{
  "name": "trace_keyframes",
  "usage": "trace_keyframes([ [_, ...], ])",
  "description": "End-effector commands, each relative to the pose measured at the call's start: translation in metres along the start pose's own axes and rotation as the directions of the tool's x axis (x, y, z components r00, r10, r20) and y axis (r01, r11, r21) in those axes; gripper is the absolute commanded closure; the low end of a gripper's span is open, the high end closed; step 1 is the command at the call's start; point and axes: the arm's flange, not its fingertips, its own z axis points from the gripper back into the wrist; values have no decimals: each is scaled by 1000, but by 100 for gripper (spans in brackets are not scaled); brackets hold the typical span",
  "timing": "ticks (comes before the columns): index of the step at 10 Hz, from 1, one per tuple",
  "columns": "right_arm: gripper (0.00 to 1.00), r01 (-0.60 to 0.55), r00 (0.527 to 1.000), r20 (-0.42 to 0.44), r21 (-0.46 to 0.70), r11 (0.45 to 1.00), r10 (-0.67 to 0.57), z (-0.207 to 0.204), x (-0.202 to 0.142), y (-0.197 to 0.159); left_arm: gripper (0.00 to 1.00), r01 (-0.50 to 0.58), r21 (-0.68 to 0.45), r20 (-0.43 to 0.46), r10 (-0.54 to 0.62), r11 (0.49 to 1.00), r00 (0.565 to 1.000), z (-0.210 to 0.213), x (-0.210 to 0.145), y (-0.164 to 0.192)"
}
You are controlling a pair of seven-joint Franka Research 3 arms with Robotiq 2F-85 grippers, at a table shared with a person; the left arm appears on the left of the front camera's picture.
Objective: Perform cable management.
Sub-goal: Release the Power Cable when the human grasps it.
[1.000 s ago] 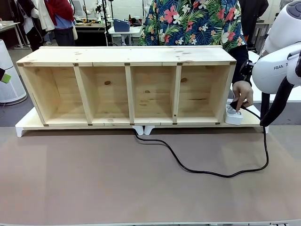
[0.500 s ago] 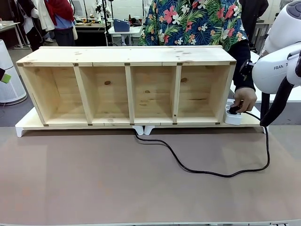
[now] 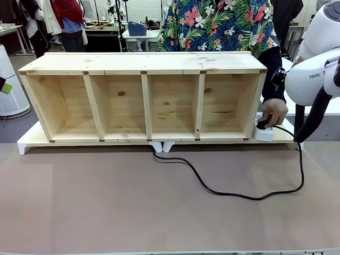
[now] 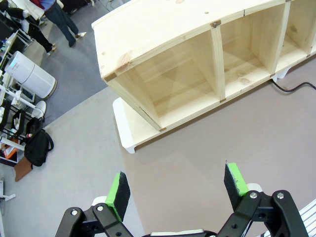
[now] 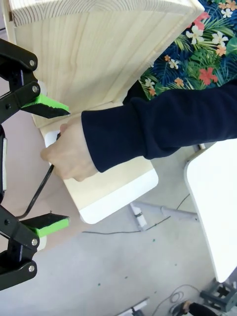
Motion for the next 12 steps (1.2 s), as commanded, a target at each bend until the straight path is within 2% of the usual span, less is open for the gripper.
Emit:
trace_keyframes([
  [1,0,2,1000,-1,0,1000,-2,0,0,0,0,1,12,7,-1,1000,1000,-1,2,0],
  [12,0,2,1000,-1,0,1000,-2,0,0,0,0,1,12,7,-1,1000,1000,-1,2,0],
])
